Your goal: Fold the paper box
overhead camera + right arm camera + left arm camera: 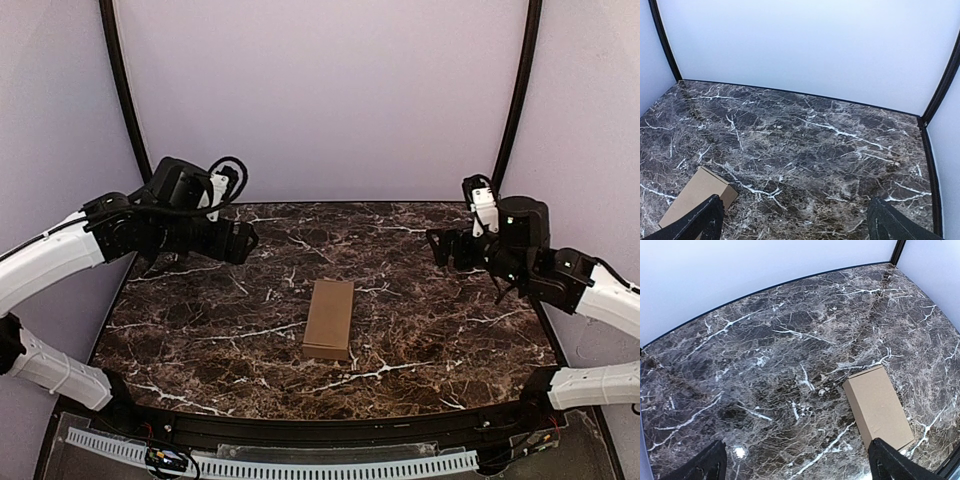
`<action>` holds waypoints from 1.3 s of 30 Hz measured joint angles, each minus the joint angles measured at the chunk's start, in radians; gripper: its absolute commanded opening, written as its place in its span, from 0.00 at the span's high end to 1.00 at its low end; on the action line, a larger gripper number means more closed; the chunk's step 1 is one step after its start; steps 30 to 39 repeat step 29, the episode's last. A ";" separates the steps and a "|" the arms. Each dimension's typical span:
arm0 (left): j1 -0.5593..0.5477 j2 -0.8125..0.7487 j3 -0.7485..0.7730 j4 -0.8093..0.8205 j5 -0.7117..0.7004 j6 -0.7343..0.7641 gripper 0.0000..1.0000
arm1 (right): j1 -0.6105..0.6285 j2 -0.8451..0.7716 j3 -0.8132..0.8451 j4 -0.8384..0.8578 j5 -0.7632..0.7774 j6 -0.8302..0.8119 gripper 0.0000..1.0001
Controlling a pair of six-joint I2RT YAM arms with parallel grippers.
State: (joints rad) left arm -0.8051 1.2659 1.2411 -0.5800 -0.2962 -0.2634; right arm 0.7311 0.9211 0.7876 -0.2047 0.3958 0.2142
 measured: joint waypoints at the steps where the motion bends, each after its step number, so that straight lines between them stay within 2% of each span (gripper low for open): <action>1: 0.000 -0.017 0.000 -0.010 -0.011 0.012 0.01 | 0.000 -0.019 0.003 -0.011 0.014 -0.013 0.01; 7: 0.002 -0.101 0.001 -0.049 -0.038 0.094 0.01 | 0.000 -0.126 0.031 -0.073 0.062 -0.064 0.01; 12: 0.043 -0.127 -0.005 -0.042 -0.016 0.148 0.01 | 0.000 -0.136 0.097 -0.127 0.085 -0.080 0.01; 15: 0.082 -0.156 -0.061 0.001 0.012 0.174 0.01 | 0.000 -0.139 0.108 -0.142 0.098 -0.081 0.01; 24: 0.101 -0.213 -0.174 0.075 0.107 0.208 0.01 | 0.000 -0.144 0.074 -0.156 0.089 -0.054 0.02; 39: 0.101 -0.250 -0.183 0.091 0.113 0.219 0.01 | 0.000 -0.146 0.068 -0.156 0.076 -0.043 0.01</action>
